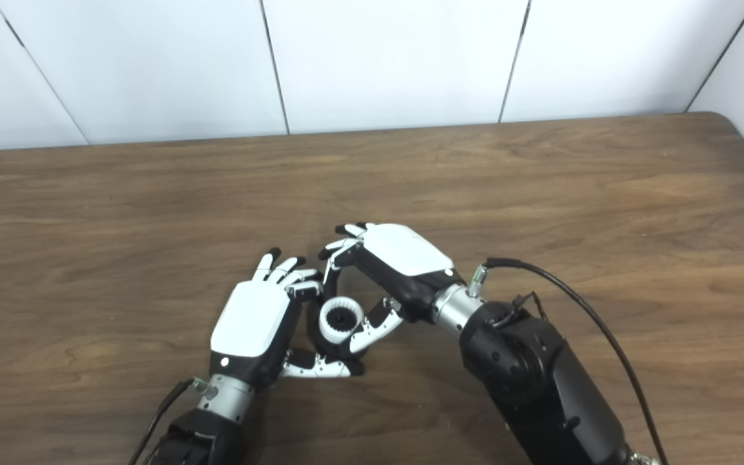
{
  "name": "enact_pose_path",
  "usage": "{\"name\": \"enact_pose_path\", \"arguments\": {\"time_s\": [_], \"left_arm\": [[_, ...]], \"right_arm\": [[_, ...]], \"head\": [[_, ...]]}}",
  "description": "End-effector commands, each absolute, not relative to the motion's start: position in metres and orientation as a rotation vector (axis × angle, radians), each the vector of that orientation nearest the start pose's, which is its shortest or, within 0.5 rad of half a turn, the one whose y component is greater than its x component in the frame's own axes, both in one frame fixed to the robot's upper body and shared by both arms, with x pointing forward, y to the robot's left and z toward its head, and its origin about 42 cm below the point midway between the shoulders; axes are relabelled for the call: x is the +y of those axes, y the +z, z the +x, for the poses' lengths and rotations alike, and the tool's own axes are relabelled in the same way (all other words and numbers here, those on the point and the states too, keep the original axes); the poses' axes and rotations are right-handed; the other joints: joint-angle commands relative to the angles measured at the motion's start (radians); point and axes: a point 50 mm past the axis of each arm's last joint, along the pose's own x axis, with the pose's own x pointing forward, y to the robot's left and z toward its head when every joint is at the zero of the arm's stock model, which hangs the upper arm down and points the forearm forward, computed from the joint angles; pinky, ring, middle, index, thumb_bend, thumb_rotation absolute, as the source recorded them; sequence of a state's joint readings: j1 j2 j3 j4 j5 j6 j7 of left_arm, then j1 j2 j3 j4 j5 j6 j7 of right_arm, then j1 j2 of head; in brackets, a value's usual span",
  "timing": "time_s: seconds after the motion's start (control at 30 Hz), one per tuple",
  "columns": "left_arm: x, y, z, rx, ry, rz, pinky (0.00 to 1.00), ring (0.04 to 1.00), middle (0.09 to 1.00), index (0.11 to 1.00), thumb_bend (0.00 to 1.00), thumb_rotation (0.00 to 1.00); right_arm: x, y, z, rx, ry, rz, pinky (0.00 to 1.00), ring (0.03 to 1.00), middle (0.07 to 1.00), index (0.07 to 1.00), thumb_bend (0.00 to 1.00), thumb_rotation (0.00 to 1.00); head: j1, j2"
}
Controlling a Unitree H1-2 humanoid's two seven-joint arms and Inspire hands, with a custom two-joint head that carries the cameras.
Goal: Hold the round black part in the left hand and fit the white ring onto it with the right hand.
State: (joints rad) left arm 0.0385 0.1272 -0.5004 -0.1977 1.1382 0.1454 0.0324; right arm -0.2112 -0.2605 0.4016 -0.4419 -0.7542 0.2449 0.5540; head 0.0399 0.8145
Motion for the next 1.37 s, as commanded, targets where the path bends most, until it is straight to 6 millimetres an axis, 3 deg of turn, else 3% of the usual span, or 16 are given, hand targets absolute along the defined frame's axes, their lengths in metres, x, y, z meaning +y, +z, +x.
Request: {"name": "enact_pose_path", "arguments": {"time_s": [0.0,0.2,0.23,0.3,0.37,0.73,1.33], "left_arm": [[0.114,0.120,0.238,-0.296,-0.313,1.185,1.00,0.896,0.776,0.484,0.52,0.05],[0.115,0.119,0.238,-0.294,-0.310,1.195,1.00,0.893,0.773,0.484,0.52,0.06],[0.115,0.119,0.238,-0.294,-0.310,1.196,1.00,0.893,0.774,0.484,0.52,0.06],[0.116,0.119,0.238,-0.298,-0.309,1.197,1.00,0.893,0.774,0.484,0.52,0.06],[0.117,0.119,0.238,-0.300,-0.309,1.193,1.00,0.893,0.775,0.484,0.52,0.05],[0.117,0.119,0.238,-0.288,-0.314,1.197,1.00,0.896,0.778,0.484,0.52,0.06],[0.124,0.118,0.240,-0.281,-0.300,1.193,1.00,0.882,0.774,0.485,0.53,0.06]], "right_arm": [[-0.148,0.229,0.291,-0.321,0.607,-1.052,1.00,0.962,0.825,0.482,0.53,0.13],[-0.149,0.227,0.291,-0.319,0.608,-1.075,1.00,0.965,0.828,0.491,0.52,0.15],[-0.149,0.227,0.291,-0.318,0.607,-1.076,1.00,0.969,0.830,0.556,0.79,0.20],[-0.150,0.227,0.291,-0.318,0.603,-1.079,1.00,0.975,0.839,0.606,0.94,0.22],[-0.151,0.228,0.291,-0.320,0.598,-1.084,1.00,0.981,0.852,0.641,0.99,0.24],[-0.159,0.231,0.291,-0.317,0.566,-1.110,1.00,1.000,0.910,0.708,1.00,0.27],[-0.212,0.262,0.280,-0.289,0.439,-1.129,1.00,0.985,0.903,0.724,1.00,0.29]], "head": [[0.001,0.000],[-0.002,-0.001],[-0.002,-0.001],[-0.004,-0.002],[-0.005,-0.001],[-0.011,-0.004],[-0.032,-0.010]]}}
